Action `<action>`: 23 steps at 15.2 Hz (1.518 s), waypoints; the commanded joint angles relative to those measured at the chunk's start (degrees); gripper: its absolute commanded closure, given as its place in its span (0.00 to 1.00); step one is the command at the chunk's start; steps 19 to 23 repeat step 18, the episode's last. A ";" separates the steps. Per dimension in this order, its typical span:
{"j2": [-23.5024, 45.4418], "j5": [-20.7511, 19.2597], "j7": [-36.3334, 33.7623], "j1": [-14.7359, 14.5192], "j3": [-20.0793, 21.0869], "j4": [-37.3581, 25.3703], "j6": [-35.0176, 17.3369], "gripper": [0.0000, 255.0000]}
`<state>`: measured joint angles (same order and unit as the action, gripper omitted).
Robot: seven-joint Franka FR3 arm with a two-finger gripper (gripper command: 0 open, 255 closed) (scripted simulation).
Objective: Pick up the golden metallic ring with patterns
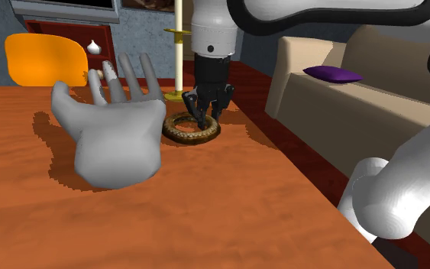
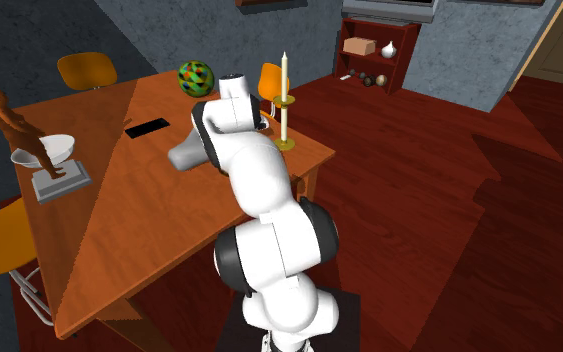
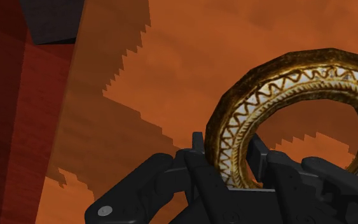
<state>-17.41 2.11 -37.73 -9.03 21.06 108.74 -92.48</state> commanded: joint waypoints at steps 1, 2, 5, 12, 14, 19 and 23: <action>-0.19 -0.05 -0.05 0.11 -0.13 0.66 0.11 1.00; -0.04 -0.11 -0.05 0.14 -0.13 -0.26 0.89 1.00; 0.54 -0.31 -0.08 0.24 -0.14 -3.14 3.22 1.00; 2.38 -0.90 -0.29 0.45 -0.01 -10.43 8.77 1.00; 3.05 -1.11 -0.38 0.50 0.07 -12.69 10.39 1.00; 3.84 -1.37 -0.50 0.55 0.19 -15.21 12.17 1.00; 3.84 -1.37 -0.50 0.55 0.19 -15.21 12.17 1.00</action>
